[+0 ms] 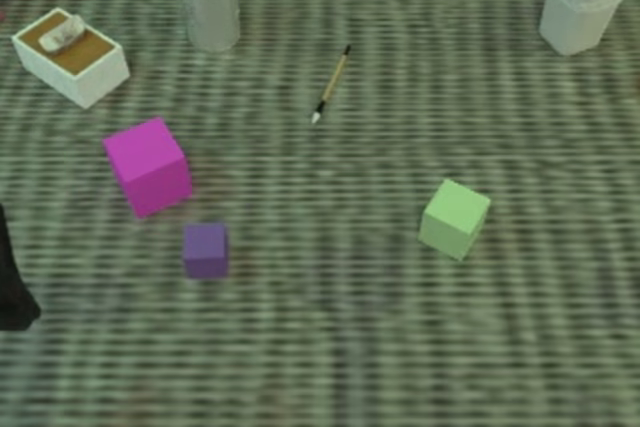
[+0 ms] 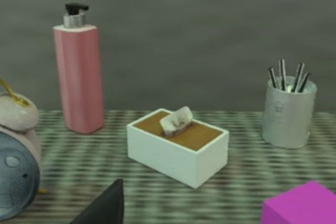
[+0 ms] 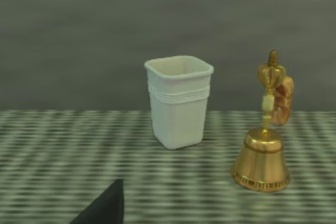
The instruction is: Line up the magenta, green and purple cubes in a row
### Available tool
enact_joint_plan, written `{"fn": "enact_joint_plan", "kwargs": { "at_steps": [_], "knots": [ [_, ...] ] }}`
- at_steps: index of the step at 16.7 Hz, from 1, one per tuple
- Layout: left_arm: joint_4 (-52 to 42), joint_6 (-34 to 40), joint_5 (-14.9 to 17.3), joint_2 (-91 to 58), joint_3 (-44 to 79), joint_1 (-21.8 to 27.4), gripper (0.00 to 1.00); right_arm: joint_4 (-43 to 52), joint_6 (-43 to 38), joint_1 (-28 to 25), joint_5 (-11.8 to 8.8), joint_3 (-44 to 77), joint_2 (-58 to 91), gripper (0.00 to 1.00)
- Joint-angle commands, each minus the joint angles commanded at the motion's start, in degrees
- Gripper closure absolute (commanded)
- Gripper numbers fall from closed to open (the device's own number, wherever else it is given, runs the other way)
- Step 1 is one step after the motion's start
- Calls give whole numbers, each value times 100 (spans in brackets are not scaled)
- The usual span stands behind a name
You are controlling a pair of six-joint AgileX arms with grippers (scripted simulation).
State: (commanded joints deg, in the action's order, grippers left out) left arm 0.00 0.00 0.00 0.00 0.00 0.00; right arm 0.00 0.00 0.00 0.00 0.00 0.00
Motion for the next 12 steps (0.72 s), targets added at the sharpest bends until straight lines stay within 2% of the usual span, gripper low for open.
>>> {"fn": "enact_joint_plan", "kwargs": {
  "at_steps": [6,12],
  "knots": [
    [-390,192,-4,-595,578,165,0,0,0,0,0,0,0,0],
    [-1916,860,11,-3267,2692,800,0,0,0,0,0,0,0,0]
  ]
}}
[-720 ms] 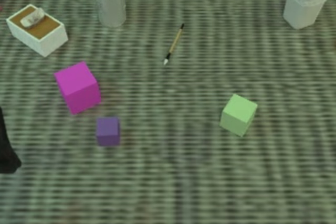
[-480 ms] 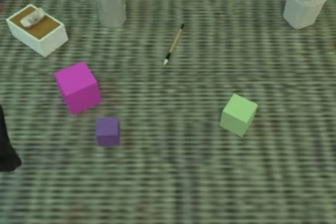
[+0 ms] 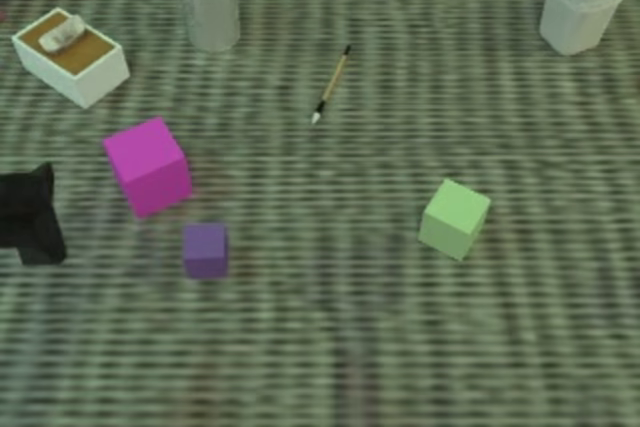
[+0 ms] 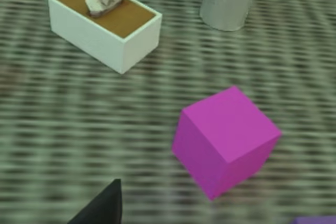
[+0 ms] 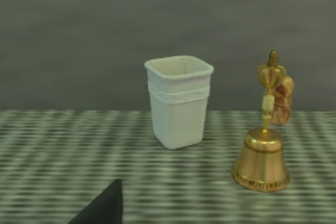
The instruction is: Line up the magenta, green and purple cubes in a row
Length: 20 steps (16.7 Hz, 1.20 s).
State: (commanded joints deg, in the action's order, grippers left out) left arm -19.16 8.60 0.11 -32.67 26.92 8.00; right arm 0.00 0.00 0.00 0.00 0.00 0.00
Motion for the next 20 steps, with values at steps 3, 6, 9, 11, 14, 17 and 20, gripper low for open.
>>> {"fn": "enact_joint_plan", "kwargs": {
  "at_steps": [3,6,9,11,14,17,20],
  "knots": [
    [-966,411,7,-1850,1260,383,0,0,0,0,0,0,0,0],
    [-1934,827,11,-3748,2500,758,0,0,0,0,0,0,0,0],
    [-2809,1211,11,-5451,3659,1098,0,0,0,0,0,0,0,0],
    [-3304,1433,11,-6387,4341,1296,0,0,0,0,0,0,0,0],
    [-3866,1695,5,-7408,5162,1530,0,0,0,0,0,0,0,0],
    [-4170,1846,-2,-7946,5664,1665,0,0,0,0,0,0,0,0],
    [-4224,1872,-3,-8044,5760,1691,0,0,0,0,0,0,0,0]
  ]
}}
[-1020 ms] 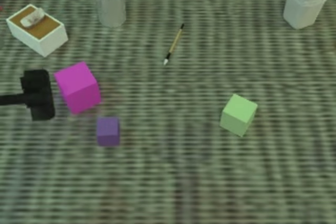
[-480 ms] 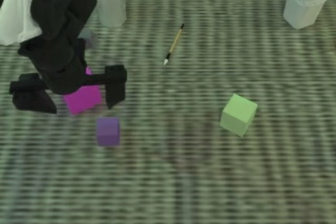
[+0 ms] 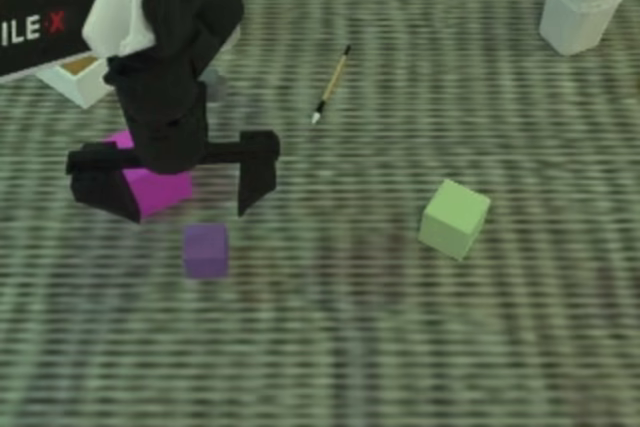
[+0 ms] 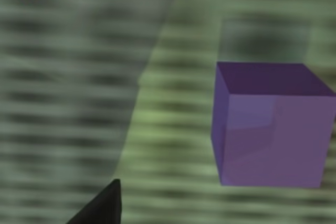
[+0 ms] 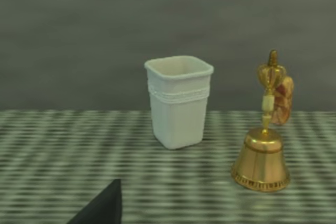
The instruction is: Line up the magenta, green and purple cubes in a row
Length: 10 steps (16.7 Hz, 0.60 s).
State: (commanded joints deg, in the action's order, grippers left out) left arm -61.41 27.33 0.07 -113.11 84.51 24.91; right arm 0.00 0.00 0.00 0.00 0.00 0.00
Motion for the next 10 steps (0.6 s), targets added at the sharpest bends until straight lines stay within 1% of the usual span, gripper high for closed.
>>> {"fn": "enact_joint_plan", "kwargs": {
  "at_steps": [5,7,10],
  "knots": [
    [106,-15,1,-29,-82,-23,0,0,0,0,0,0,0,0],
    [433,-23,1,-174,-275,-18,0,0,0,0,0,0,0,0],
    [1219,-22,4,-497,-675,-16,0,0,0,0,0,0,0,0]
  ]
}}
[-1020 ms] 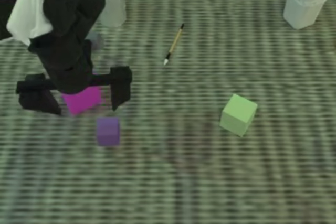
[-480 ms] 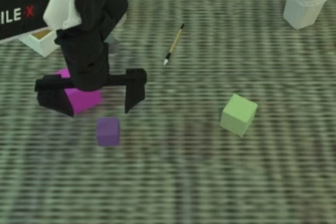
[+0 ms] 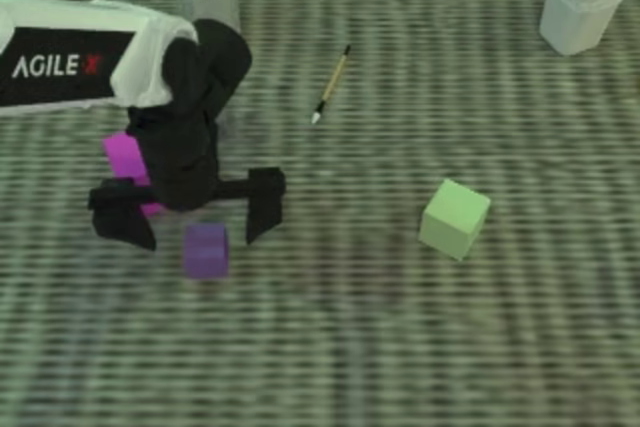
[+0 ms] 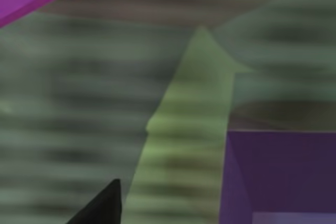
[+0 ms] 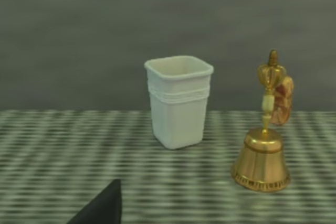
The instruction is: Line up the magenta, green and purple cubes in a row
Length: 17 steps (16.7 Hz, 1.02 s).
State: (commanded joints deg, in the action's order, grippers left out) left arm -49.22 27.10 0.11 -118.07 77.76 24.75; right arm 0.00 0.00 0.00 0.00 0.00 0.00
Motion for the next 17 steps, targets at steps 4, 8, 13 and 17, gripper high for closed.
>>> {"fn": "enact_joint_plan", "kwargs": {
  "at_steps": [4,8,13,17],
  "knots": [
    [598,1,2,-296,-348,6,0,0,0,0,0,0,0,0],
    [605,1,2,-300,-352,6,0,0,0,0,0,0,0,0],
    [605,1,2,-300,-352,6,38,0,0,0,0,0,0,0],
    [605,1,2,-300,-352,6,68,0,0,0,0,0,0,0]
  ]
}}
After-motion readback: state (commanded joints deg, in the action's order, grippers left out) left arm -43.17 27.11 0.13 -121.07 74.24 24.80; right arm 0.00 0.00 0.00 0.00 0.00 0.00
